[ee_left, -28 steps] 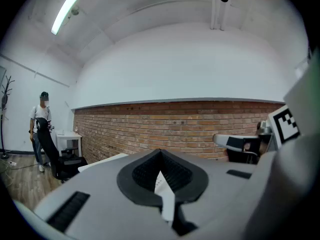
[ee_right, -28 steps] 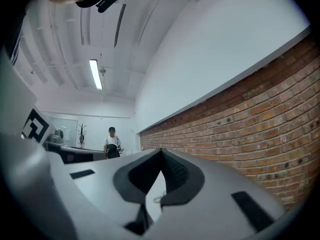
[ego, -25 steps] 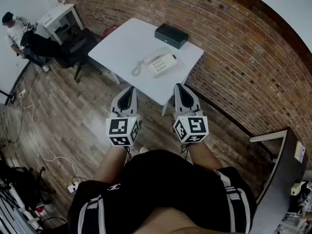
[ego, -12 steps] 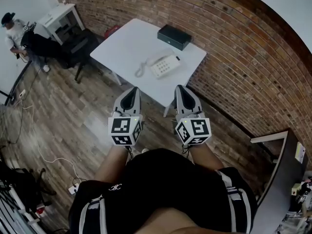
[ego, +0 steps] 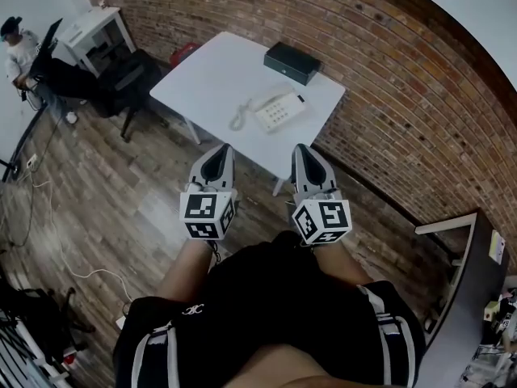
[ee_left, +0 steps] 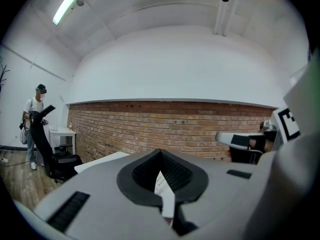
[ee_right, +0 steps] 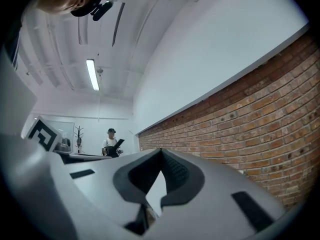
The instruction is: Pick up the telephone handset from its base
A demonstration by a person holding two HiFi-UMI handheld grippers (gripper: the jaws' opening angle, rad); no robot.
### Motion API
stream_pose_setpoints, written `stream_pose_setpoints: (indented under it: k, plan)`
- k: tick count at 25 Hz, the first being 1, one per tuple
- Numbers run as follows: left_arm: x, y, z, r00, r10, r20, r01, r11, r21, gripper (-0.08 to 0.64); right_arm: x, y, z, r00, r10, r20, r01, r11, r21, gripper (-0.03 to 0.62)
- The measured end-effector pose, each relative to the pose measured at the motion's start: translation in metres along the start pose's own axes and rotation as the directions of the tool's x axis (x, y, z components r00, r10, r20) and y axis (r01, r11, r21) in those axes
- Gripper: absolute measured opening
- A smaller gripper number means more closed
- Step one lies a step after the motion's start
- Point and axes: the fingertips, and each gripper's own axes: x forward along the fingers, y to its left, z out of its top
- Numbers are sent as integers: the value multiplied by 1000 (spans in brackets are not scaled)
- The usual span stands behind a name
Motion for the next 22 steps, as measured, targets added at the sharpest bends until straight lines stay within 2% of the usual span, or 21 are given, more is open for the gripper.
stream_pose_setpoints:
  k: [4,10,17,22]
  plan:
    - [3,8,-2,1000,-10,-12,10,1000,-4,2,7,2,-8,1000,-12,-11,12,999,30,-3]
    - [18,29,-7,1000,24,-21,-24,1000,-4,2,36,-1,-13,1000,15,-11,-15,999,35,-3]
    - [62,43,0,999,39,-27,-38,998,49,2,90,-26,-17,999,35,-15,-34,998,50,-3]
    - [106,57,11,998,53,-31,-50,996,78,2,134,-47,-14,999,41,-1,-41,999,26,-3]
